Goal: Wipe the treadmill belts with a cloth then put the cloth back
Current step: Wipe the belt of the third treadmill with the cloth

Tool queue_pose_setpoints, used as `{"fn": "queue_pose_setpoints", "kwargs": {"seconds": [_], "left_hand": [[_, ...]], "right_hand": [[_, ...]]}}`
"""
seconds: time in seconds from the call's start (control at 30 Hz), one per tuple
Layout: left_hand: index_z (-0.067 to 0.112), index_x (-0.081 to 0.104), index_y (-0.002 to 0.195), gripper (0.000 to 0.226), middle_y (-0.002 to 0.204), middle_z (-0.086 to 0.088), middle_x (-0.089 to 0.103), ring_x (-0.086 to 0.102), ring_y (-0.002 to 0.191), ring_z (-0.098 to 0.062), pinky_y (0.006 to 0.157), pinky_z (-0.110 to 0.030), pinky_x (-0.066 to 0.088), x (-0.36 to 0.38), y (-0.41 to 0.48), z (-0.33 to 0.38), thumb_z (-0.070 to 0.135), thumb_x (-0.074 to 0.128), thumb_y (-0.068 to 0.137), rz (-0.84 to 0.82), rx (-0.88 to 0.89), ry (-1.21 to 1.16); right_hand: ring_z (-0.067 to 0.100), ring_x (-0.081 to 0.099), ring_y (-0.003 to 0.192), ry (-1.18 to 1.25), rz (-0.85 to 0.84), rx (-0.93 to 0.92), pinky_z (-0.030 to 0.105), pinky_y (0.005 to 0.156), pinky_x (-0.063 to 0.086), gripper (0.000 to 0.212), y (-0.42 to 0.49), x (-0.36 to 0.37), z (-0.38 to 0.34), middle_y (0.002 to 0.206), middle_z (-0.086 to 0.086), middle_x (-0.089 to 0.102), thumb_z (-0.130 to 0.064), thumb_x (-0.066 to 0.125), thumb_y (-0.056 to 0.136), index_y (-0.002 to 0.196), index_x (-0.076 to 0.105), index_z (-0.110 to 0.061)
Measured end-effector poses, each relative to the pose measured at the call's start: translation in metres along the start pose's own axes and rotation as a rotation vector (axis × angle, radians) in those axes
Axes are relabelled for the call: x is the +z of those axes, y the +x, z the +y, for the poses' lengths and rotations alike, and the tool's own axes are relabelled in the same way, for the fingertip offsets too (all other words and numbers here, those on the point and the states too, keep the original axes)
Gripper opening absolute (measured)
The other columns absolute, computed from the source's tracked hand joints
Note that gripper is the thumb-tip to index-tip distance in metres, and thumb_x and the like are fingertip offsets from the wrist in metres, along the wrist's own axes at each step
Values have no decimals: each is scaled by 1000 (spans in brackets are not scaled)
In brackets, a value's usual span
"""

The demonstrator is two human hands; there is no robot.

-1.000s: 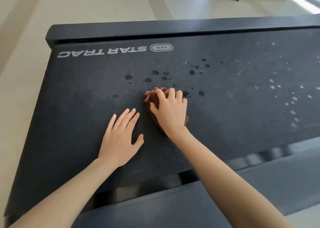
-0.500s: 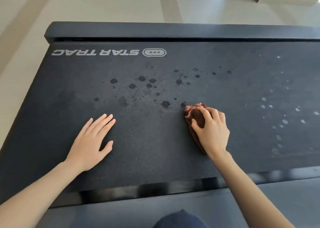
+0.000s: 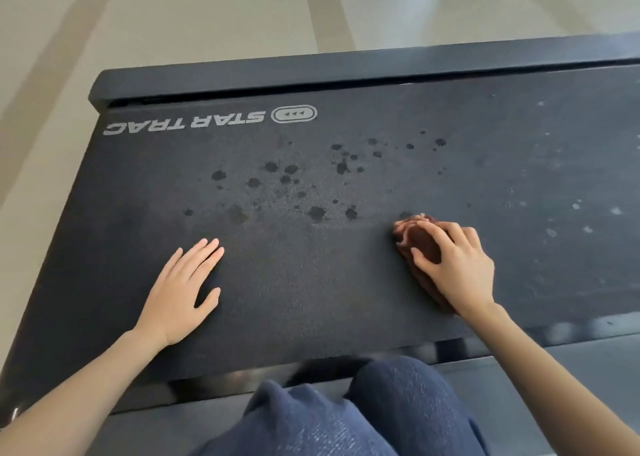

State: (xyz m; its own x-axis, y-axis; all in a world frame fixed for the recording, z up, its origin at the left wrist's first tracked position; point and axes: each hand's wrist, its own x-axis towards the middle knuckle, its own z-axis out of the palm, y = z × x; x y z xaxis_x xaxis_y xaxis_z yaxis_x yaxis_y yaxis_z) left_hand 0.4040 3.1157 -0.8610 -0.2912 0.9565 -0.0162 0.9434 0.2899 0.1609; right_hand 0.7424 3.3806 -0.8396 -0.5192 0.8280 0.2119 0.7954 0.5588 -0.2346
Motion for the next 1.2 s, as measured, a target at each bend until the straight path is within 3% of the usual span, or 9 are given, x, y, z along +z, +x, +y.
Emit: {"fn": "queue_pose_setpoints", "kwargs": {"seconds": [0.13,0.23,0.47,0.57,0.67,0.8,1.0,1.1,1.2], "left_hand": [[12,36,143,64,151,3,29,20,141,-12,117,-37,11,0,1,-1,43,33,88,20,0,-13],[10,35,143,65,151,3,29,20,141,-13,117,-39,12,-1,0,1,44,31,87,22,4,-1],[9,41,140,56,148,-3,38,28,139,-16,116,-38,17,0,17,21,24,58,89,46,-84,19],[8,39,141,57,149,-3,36,26,140,-16,117,-35,13,3,30,32,26,57,90,67,-99,2],[8,33,144,60,153,-4,28,20,142,-17,116,-34,12,10,26,35,36,46,93,64,-86,17],[12,36,143,64,152,0,29,19,142,-14,117,-35,13,9,19,32,44,26,88,59,17,5],[19,38,143,56,151,7,29,17,142,-10,117,-34,9,11,27,38,39,30,91,53,113,-90],[20,39,142,54,150,9,29,17,142,-8,117,-33,10,13,29,35,37,32,91,54,113,-131],[20,40,141,54,150,9,31,18,142,-8,117,-34,12,13,29,35,36,33,91,56,103,-121]], "right_hand": [[34,46,109,1,52,353,42,71,46,42,-7,-17,64,120,1,56,-45,62,83,123,54,-34],[36,45,108,-7,34,406,42,74,45,42,-7,-16,59,121,5,56,-43,62,84,124,55,-31],[26,46,110,51,-76,-90,33,66,46,45,18,17,-61,123,-2,57,-43,59,88,130,53,-29],[29,49,106,94,-124,-362,37,73,47,44,24,38,-131,121,4,58,-39,61,87,127,56,-21],[29,53,100,77,-103,-471,37,71,49,40,28,46,-154,116,4,61,-38,65,84,120,60,-20],[31,56,91,25,-14,-325,37,67,48,39,39,39,-103,106,4,64,-38,68,80,114,65,-20],[35,44,105,-64,52,269,40,80,42,43,56,19,3,116,12,59,-38,61,85,124,58,-21],[35,43,105,-46,68,265,41,83,42,42,59,27,-24,113,15,60,-34,61,86,124,58,-16],[31,47,101,59,41,34,38,82,43,39,48,39,-93,108,10,62,-34,63,84,119,61,-17]]}}
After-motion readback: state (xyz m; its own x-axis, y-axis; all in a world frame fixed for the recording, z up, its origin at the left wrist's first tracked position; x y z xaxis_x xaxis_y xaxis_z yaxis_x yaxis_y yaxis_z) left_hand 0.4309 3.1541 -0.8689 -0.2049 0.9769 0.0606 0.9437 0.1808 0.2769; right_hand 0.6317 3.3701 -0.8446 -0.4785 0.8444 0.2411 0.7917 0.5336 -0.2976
